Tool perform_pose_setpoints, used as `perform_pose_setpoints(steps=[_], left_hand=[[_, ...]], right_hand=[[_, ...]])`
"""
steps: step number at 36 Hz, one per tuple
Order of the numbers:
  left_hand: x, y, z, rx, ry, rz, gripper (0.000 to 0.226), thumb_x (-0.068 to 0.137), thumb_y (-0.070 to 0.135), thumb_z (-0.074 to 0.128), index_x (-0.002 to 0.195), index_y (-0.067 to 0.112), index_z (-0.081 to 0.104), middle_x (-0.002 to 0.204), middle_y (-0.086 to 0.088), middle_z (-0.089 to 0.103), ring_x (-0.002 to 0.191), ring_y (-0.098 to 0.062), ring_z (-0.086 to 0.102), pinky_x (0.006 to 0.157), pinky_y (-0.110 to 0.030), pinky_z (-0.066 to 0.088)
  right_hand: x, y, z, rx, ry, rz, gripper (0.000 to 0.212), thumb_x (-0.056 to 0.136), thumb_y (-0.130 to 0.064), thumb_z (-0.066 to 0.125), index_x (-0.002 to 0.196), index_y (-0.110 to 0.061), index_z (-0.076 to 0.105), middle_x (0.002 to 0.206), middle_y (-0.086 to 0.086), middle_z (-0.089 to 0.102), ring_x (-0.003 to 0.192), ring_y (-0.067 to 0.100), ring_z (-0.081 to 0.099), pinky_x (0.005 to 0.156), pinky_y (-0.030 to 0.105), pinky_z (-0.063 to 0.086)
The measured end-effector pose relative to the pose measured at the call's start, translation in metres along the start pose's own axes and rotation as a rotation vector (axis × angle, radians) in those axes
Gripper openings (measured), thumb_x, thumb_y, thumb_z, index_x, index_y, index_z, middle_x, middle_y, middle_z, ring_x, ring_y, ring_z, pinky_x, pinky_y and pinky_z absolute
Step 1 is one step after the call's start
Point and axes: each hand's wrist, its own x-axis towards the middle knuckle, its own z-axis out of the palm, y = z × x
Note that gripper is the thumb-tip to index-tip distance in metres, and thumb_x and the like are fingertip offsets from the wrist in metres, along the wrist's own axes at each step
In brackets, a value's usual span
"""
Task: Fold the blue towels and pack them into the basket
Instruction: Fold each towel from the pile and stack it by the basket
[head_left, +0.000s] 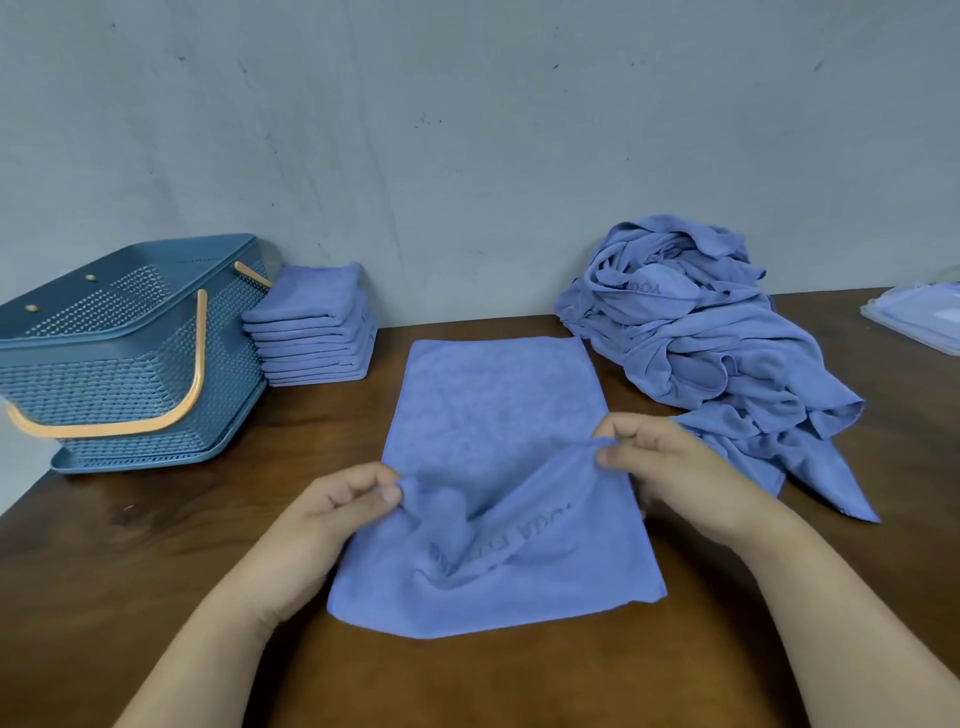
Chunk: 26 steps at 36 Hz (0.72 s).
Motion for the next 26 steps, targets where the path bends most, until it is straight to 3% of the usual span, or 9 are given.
perform_pose_setpoints(steps=[4,6,8,13,16,18,20,23,26], left_hand=[[0.010,0.001,-0.003,-0.036,0.318,0.099,0.047,0.101,0.052,0.070,0.106,0.005,0.065,0.106,-0.015,0.071,0.096,-0.025,0.067,0.088,-0.042,0.050],[0.019,0.004,-0.003,0.028,0.451,0.128,0.049,0.101,0.059,0.065,0.111,0.011,0.070,0.111,-0.011,0.074,0.097,-0.020,0.069,0.089,-0.043,0.050],[0.033,0.011,-0.006,0.120,0.541,0.176,0.045,0.102,0.059,0.060,0.112,0.017,0.072,0.106,-0.005,0.076,0.093,-0.014,0.069,0.086,-0.041,0.051],[0.096,0.032,-0.026,0.409,0.698,0.199,0.031,0.103,0.053,0.053,0.102,0.026,0.069,0.089,-0.001,0.072,0.078,-0.009,0.063,0.073,-0.038,0.045],[0.143,0.035,-0.035,0.585,0.704,0.088,0.020,0.109,0.044,0.050,0.108,0.030,0.065,0.095,0.010,0.069,0.094,-0.016,0.067,0.069,-0.035,0.041],[0.164,0.031,-0.036,0.637,0.695,-0.003,0.034,0.112,0.039,0.047,0.139,0.020,0.056,0.110,0.011,0.062,0.106,-0.016,0.060,0.079,-0.035,0.039],[0.171,0.026,-0.030,0.689,0.682,0.002,0.047,0.112,0.033,0.046,0.154,0.012,0.041,0.114,0.006,0.063,0.113,-0.019,0.060,0.087,-0.035,0.038],[0.174,0.018,-0.014,0.883,0.569,0.142,0.042,0.110,0.033,0.048,0.148,0.015,0.047,0.127,-0.001,0.065,0.121,-0.028,0.061,0.094,-0.041,0.047],[0.177,0.009,0.002,1.209,0.326,0.167,0.043,0.109,0.046,0.046,0.146,0.025,0.053,0.146,0.002,0.060,0.134,-0.027,0.053,0.111,-0.047,0.043]], right_hand=[[0.008,0.002,-0.001,0.167,0.224,0.015,0.021,0.106,-0.021,0.054,0.093,-0.005,0.060,0.086,0.014,0.054,0.073,0.029,0.044,0.061,0.032,0.032],[0.013,0.002,0.000,0.291,0.286,0.035,0.027,0.109,-0.025,0.053,0.111,-0.002,0.067,0.105,0.021,0.070,0.090,0.035,0.063,0.078,0.039,0.044],[0.021,0.000,0.000,0.326,0.318,0.017,0.028,0.111,-0.027,0.051,0.111,-0.017,0.077,0.118,0.007,0.078,0.109,0.027,0.074,0.090,0.040,0.052],[0.070,-0.008,-0.014,-0.008,0.537,0.007,0.030,0.108,-0.036,0.053,0.095,-0.021,0.075,0.095,-0.001,0.078,0.086,0.027,0.072,0.080,0.045,0.057],[0.106,-0.009,-0.023,-0.239,0.618,0.024,0.023,0.110,-0.035,0.050,0.104,-0.020,0.066,0.088,-0.004,0.066,0.081,0.021,0.060,0.072,0.039,0.048],[0.125,-0.007,-0.025,-0.364,0.585,0.087,0.027,0.112,-0.032,0.047,0.129,-0.014,0.055,0.104,0.006,0.062,0.086,0.025,0.058,0.074,0.040,0.046],[0.136,-0.006,-0.022,-0.431,0.557,0.089,0.027,0.112,-0.024,0.044,0.132,-0.006,0.048,0.104,0.017,0.056,0.082,0.030,0.053,0.072,0.042,0.044],[0.143,-0.004,-0.014,-0.643,0.551,0.030,0.033,0.111,-0.018,0.043,0.142,-0.008,0.049,0.131,0.019,0.052,0.111,0.039,0.055,0.093,0.053,0.050],[0.144,0.000,-0.005,-0.787,0.366,-0.006,0.040,0.110,-0.016,0.044,0.150,-0.014,0.051,0.151,0.014,0.049,0.126,0.036,0.055,0.103,0.051,0.048]])
